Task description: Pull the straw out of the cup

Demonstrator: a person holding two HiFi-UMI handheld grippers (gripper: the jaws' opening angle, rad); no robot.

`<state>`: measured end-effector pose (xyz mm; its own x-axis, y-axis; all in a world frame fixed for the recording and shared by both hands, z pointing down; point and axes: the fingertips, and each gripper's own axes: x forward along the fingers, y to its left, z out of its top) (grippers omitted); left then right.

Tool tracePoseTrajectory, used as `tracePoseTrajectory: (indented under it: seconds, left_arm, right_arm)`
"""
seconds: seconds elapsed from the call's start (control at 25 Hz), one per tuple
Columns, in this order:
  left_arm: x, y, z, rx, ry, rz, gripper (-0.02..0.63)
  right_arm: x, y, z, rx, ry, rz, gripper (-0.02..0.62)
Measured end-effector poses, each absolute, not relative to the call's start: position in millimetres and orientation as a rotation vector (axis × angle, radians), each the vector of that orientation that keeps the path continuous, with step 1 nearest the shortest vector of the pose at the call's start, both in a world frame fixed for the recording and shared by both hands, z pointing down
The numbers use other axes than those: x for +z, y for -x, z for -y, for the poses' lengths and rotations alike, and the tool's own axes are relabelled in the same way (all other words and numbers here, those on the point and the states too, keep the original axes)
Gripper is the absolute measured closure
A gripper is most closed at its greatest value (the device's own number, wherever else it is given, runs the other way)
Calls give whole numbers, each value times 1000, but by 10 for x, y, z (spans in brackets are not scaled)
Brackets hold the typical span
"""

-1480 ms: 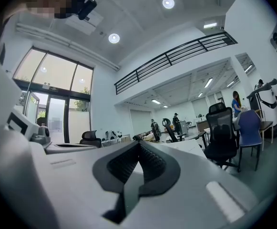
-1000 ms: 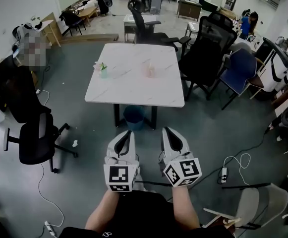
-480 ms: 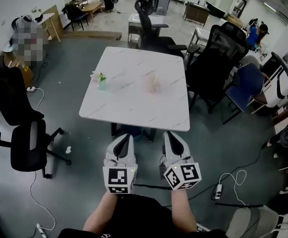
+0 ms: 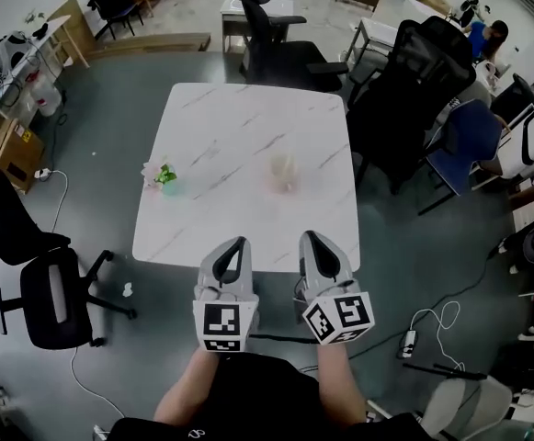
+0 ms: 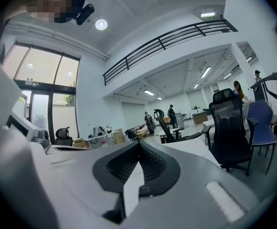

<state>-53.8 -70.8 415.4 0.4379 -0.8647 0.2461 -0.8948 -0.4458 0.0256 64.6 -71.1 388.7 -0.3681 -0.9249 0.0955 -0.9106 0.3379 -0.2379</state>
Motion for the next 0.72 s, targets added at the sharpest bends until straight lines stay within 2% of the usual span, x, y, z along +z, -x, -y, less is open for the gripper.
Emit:
tracePoseTrajectory:
  seconds: [0.32, 0.72]
  left_arm:
    - [4256, 431, 1486, 303, -2538, 1470, 606]
    - [4496, 257, 1854, 340, -2505, 1398, 606]
  right_arm:
    - [3979, -663, 1428, -431, 1798, -2525, 594]
    - [4215, -836, 1752, -511, 1870, -2519, 592]
